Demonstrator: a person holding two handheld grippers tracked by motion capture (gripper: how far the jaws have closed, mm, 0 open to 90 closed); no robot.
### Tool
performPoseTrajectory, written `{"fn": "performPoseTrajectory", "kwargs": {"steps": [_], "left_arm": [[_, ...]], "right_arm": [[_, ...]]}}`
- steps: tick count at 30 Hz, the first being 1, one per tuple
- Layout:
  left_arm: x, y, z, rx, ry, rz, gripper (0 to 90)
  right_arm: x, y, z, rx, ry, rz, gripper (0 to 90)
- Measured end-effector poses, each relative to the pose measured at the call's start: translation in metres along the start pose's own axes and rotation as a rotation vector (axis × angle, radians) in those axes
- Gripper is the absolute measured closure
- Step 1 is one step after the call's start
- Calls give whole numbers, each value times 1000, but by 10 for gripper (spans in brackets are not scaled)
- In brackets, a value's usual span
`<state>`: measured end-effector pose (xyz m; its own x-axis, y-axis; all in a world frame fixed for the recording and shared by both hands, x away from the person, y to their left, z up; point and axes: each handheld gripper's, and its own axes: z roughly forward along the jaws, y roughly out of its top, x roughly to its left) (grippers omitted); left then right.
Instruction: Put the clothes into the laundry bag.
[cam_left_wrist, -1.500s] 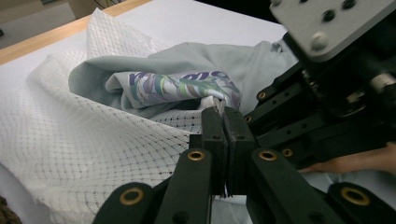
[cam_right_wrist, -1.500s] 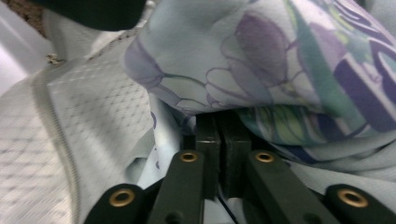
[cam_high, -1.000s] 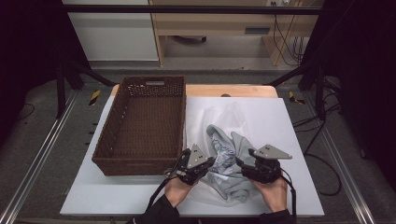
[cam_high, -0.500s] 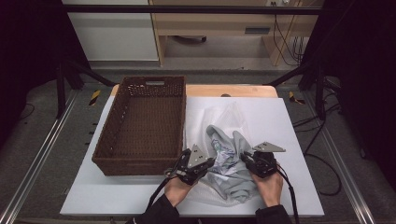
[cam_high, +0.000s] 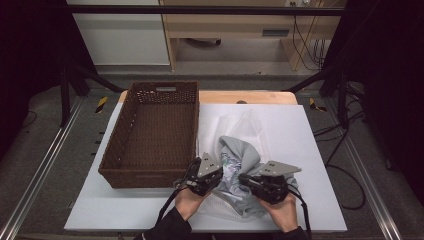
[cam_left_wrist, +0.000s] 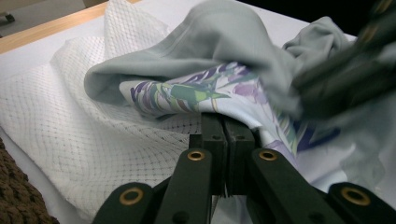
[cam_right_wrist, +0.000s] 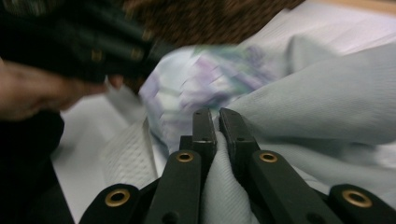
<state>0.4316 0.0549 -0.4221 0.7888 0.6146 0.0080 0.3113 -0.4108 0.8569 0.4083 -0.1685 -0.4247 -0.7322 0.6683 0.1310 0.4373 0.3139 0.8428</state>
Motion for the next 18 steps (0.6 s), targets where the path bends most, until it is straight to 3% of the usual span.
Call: {"fn": "performPoseTrajectory", "kwargs": {"steps": [5,9,10,12,15,18], "left_arm": [[-2,3,-1,-14,-19,1,883],[-6,4,0,-12,-30,11,884],[-10,4,1,-7,-39,21,884],[-13,4,2,-7,-42,37,884],[-14,3,4,7,-43,47,883],[-12,1,6,17,-41,43,883]], "right_arm": [[0,-11,31,87,-21,-9,855],[-4,-17,43,92,-62,2,854],[-5,-19,49,95,-110,-13,854],[-6,-20,52,87,-155,-28,853],[-9,-20,55,75,-239,-17,853],[-9,-21,57,75,-258,-10,849]]}}
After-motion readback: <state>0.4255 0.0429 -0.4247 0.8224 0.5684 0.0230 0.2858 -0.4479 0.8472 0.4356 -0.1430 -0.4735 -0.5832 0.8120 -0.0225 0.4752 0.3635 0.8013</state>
